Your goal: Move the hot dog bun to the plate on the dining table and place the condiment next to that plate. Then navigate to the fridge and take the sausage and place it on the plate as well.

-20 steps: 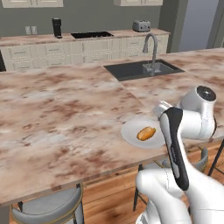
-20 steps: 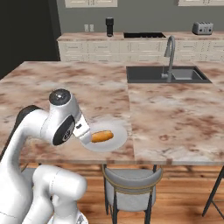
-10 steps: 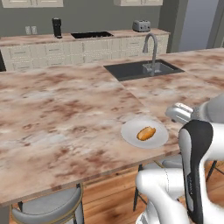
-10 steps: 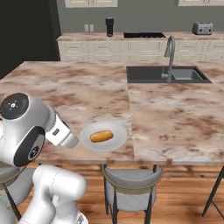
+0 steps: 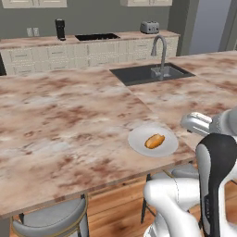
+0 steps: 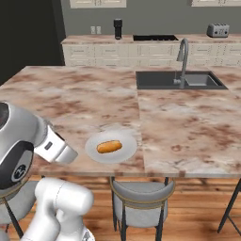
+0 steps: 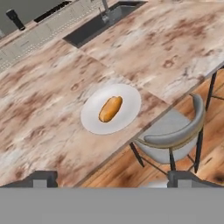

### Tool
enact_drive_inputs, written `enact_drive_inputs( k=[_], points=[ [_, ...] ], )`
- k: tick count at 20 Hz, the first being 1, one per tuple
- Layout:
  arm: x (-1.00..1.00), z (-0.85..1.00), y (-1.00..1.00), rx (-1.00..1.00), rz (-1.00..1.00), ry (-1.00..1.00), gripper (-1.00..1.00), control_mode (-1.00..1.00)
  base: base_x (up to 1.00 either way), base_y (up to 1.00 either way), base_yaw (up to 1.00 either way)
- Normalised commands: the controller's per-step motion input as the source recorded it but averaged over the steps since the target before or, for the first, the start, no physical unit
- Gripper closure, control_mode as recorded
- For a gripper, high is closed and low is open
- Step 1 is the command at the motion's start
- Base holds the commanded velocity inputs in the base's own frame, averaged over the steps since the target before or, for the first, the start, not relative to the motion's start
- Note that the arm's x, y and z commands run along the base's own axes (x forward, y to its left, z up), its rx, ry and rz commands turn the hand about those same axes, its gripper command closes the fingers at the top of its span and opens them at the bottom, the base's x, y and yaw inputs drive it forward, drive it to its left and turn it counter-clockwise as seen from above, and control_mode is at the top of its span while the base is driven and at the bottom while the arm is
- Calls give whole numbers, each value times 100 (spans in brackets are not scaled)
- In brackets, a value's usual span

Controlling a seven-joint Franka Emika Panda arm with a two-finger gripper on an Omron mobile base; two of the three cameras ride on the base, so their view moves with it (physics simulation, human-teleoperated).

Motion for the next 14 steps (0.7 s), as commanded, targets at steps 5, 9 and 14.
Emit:
enact_drive_inputs(
  k=[5, 9, 14],
  points=[
    [0, 0, 0, 0, 0, 0, -100, 100, -80, -7, -39],
    [0, 0, 0, 0, 0, 0, -100, 100, -55, -16, -71],
    [0, 0, 0, 0, 0, 0, -100, 100, -21, -13, -83]
  ],
)
